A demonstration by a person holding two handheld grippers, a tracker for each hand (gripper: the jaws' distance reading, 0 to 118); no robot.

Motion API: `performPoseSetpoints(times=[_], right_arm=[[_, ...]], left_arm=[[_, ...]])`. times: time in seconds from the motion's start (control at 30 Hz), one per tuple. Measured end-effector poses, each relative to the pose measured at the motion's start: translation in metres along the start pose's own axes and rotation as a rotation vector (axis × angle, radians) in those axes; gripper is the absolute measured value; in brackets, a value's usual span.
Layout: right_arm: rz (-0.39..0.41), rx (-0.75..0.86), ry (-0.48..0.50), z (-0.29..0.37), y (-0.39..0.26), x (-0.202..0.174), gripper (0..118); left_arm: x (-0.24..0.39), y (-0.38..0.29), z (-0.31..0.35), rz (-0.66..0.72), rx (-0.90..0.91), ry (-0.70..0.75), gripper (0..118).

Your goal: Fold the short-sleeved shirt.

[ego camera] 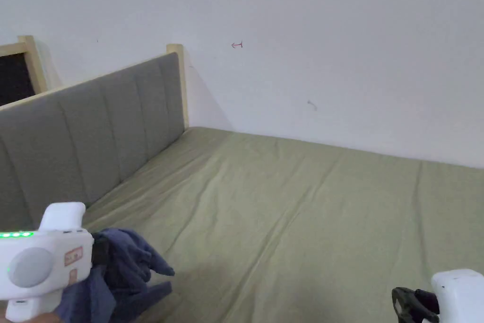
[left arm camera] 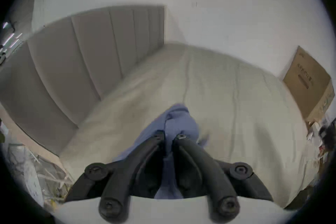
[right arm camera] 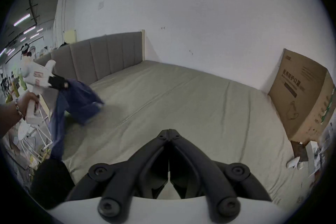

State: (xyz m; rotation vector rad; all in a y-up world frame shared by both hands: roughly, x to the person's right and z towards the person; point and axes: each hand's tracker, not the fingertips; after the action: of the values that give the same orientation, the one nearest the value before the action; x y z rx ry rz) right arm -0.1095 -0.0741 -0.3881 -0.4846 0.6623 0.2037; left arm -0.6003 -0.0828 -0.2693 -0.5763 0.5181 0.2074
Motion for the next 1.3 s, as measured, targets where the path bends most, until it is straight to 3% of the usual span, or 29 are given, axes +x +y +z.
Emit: performPoseSetpoints(times=[0.07,0.3,0.5,0.67,0.87,0.9,0.93,1.0,1.03,1.17,1.3], right_arm=[[-0.042,0.045,-0.015,0.013,0.003,0.01,0],[-0.126,0.197,-0.117,0.07,0.013,0.051,0],[-0.196,0.285,-0.244,0.126,0.008,0.095,0],[-0.237,0.264,-0.32,0.161,-0.016,0.133,0],[-0.316,0.203,-0.388,0.179,-0.059,0.165,0],[-0.331,0.191,-0.396,0.179,-0.068,0.171,0],[-0.345,0.177,-0.403,0.18,-0.075,0.175,0],[-0.366,0.151,-0.412,0.181,-0.086,0.18,0],[-0.375,0.138,-0.414,0.181,-0.091,0.182,0],[-0.375,0.09,-0.418,0.178,-0.106,0.187,0],[-0.373,0.075,-0.421,0.176,-0.108,0.184,0]], left_arm=[[0.008,0.043,0.052,0.042,0.089,-0.059,6],[0.093,0.137,0.162,-0.065,0.341,-0.284,6],[0.219,0.158,0.2,-0.11,0.328,-0.616,6],[0.344,0.134,0.167,-0.22,0.13,-0.787,6],[0.48,0.046,0.051,-0.223,-0.467,-0.84,7],[0.498,0.022,0.032,-0.232,-0.575,-0.83,12],[0.514,-0.003,0.015,-0.222,-0.678,-0.844,26],[0.529,-0.047,-0.007,-0.155,-0.772,-0.833,101],[0.536,-0.068,-0.016,-0.131,-0.823,-0.841,113],[0.534,-0.109,-0.032,-0.039,-0.902,-0.801,108],[0.506,-0.089,-0.018,-0.057,-0.772,-0.88,107]])
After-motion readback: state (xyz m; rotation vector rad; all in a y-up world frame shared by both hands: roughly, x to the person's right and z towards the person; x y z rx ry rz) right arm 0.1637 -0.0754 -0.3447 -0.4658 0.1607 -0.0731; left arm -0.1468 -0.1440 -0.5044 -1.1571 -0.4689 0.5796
